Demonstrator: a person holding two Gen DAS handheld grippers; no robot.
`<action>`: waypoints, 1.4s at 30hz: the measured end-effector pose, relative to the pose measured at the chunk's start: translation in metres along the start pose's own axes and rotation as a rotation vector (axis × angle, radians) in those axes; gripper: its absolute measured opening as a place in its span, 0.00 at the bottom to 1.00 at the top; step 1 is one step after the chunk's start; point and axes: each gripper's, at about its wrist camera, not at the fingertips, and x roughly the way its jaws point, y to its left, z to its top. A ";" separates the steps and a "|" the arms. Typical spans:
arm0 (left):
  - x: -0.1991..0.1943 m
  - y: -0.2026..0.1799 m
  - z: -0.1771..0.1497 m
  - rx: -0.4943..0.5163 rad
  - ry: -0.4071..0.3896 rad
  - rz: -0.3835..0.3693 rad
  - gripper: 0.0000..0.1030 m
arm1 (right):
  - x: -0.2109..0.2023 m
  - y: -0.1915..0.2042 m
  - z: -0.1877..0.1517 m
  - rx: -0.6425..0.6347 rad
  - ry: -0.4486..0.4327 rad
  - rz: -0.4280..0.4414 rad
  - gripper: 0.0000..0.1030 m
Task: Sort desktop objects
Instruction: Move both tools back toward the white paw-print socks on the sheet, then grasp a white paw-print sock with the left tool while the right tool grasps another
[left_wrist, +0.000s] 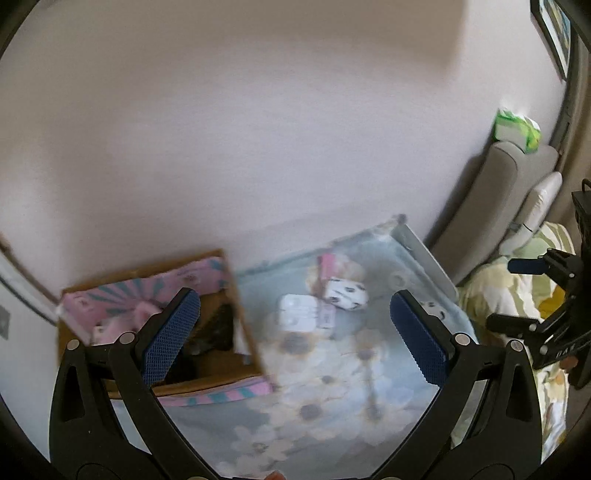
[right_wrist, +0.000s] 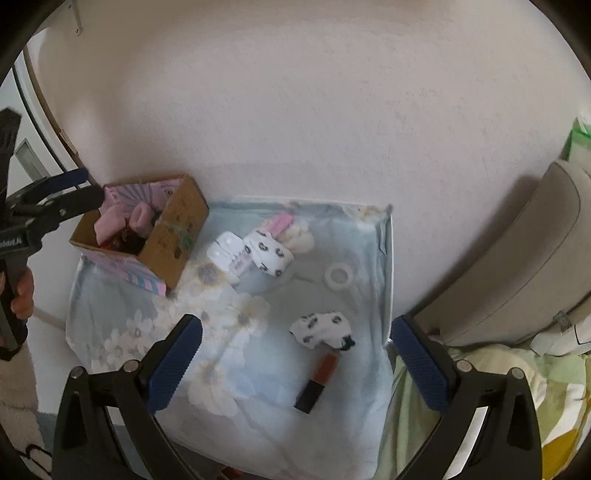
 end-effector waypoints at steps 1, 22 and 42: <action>0.007 -0.005 0.000 0.005 0.012 -0.007 1.00 | 0.003 -0.001 -0.003 -0.006 0.002 0.005 1.00; 0.204 -0.071 -0.024 0.124 0.161 0.091 1.00 | 0.132 -0.013 -0.044 -0.129 0.072 0.028 0.96; 0.223 -0.065 -0.026 0.079 0.176 0.017 0.59 | 0.152 -0.024 -0.050 -0.151 0.120 -0.023 0.51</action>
